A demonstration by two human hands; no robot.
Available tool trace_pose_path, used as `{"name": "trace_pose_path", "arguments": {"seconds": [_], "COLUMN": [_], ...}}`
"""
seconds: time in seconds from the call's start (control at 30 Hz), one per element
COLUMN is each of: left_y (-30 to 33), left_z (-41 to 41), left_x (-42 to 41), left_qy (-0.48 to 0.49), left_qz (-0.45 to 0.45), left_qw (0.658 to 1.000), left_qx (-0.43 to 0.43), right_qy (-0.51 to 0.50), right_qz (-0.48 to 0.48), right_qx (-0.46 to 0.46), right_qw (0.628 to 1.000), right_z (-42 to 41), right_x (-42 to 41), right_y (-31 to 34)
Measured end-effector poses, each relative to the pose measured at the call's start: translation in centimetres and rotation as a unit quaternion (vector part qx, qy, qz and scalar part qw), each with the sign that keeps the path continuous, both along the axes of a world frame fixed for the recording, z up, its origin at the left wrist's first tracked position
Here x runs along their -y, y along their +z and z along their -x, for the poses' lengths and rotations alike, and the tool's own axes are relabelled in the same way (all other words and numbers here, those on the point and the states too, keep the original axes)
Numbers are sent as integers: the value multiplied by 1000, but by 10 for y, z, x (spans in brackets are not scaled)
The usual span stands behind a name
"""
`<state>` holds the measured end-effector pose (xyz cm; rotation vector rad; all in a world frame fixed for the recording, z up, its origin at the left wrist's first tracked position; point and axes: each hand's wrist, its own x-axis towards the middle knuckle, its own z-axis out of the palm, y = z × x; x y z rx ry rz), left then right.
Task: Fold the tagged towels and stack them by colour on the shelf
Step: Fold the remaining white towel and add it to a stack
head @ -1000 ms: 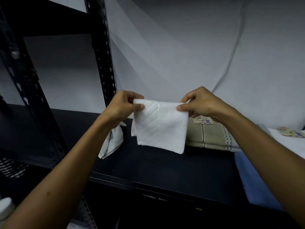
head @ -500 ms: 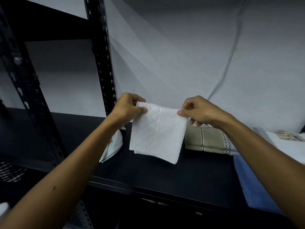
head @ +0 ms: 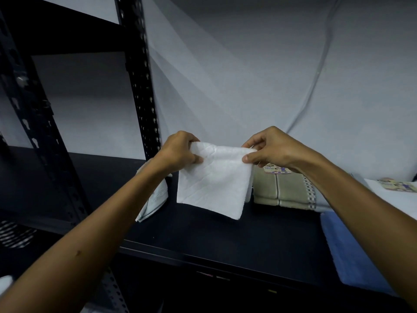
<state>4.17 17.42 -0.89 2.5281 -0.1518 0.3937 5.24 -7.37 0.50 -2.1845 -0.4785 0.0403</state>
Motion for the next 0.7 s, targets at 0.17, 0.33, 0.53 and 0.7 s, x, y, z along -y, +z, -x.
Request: {"name": "trace_pose_path", "arguments": {"seconds": [0.17, 0.33, 0.53, 0.7], "left_y": [-3, -7, -15, -48], "left_z": [-8, -21, -40, -35], "left_x": [-5, -19, -25, -25], "left_qy": [-11, -63, -8, -108], "left_qz": [-55, 52, 100, -76], "left_qw": [998, 996, 982, 917], "left_qx": [21, -32, 162, 377], "right_qy": [-4, 6, -49, -50], "right_qz": [74, 120, 72, 60], "right_qx": [20, 31, 128, 184], "right_qw": [997, 992, 988, 980], "right_z": [-14, -36, -72, -81], "right_x": [4, -6, -34, -38], "right_y": [-1, -5, -7, -35]}}
